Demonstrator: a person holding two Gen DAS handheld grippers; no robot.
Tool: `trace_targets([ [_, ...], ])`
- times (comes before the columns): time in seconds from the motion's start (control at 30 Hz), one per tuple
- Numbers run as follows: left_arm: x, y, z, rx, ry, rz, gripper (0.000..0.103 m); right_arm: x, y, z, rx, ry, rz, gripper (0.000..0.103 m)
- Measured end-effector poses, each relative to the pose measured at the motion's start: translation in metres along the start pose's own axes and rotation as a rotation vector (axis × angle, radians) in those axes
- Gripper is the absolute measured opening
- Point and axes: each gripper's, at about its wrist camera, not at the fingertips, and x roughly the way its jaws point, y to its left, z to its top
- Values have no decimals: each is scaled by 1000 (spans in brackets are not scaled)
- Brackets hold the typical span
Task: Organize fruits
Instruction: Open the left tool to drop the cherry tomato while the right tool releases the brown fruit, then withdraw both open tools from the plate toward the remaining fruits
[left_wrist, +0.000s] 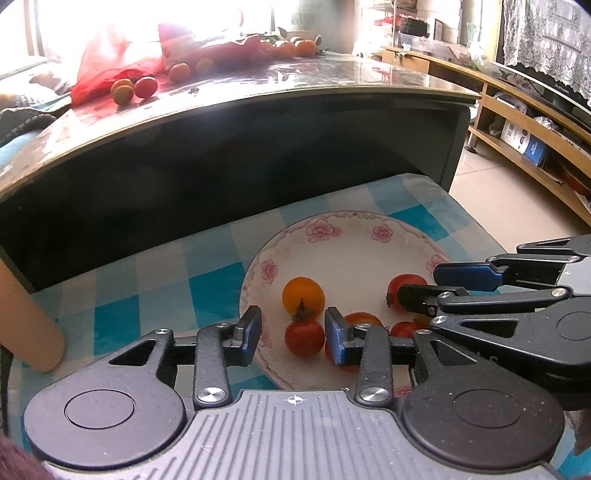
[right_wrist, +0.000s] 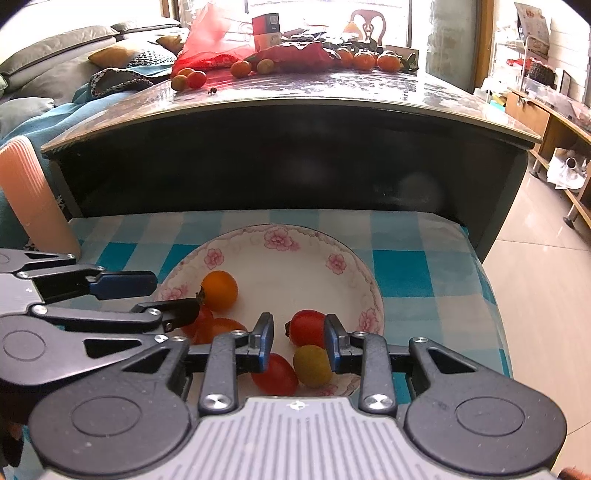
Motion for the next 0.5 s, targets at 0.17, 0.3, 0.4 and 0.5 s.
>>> trace_targets([
  [0.17,-5,1,-1,-5,-4,7,50,-5,2,0,-1,-9,-5,44],
  [0.3,-11,1,-3,-6,-6,13,52,-11,6,1,-7,-16,-3,44],
  [0.4,-17,1,-6,-3,-5,21,52,-15,10,0,-15,-14,3,44],
  [0.5,-23,1,-8,0,-4,28,52,-20,14,-1,-22,-16,7,44],
])
